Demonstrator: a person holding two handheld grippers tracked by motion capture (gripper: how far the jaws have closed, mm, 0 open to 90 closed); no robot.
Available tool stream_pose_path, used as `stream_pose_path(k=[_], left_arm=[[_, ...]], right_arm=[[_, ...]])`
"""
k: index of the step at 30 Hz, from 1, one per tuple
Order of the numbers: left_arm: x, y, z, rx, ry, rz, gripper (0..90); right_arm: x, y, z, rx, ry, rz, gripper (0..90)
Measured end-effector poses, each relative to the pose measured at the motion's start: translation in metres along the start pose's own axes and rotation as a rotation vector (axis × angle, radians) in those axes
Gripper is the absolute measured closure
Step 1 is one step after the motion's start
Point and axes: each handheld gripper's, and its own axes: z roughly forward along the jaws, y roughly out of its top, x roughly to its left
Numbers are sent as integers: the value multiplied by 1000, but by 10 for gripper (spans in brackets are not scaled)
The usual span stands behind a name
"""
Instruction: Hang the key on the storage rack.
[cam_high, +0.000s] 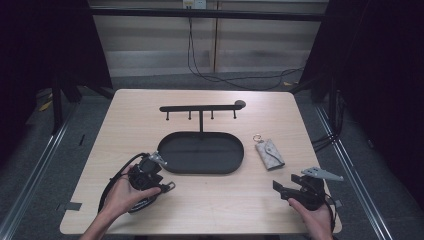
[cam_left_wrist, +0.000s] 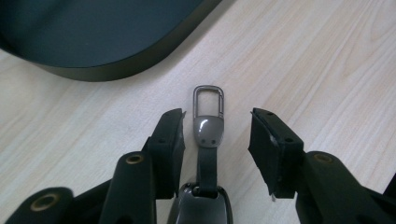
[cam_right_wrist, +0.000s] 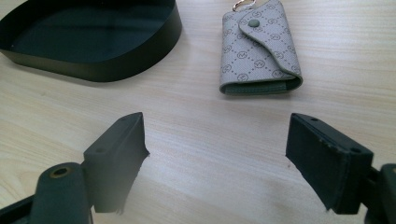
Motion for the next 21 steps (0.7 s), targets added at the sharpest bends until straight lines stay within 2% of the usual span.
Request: stream_pose_path(k=[2,8,15,16,18,21], left_arm=[[-1,3,4,33,0,13,574],[3,8,10,72,-22,28,601],[8,10,13,110,-12,42,627],[7,13,13,127,-7,55,630],[6,15,15,148,-11,64,636],[5,18,20,183,5,73,640]], right_arm=[[0,0,0,0,-1,-2,198],[0,0,0,-4,-6,1,204],[1,0,0,-4,1,-6,186],[1,0,1,-5,2,-5,185],[1,0,1,-4,3,-2,185],[1,0,1,-3,3,-5,186]])
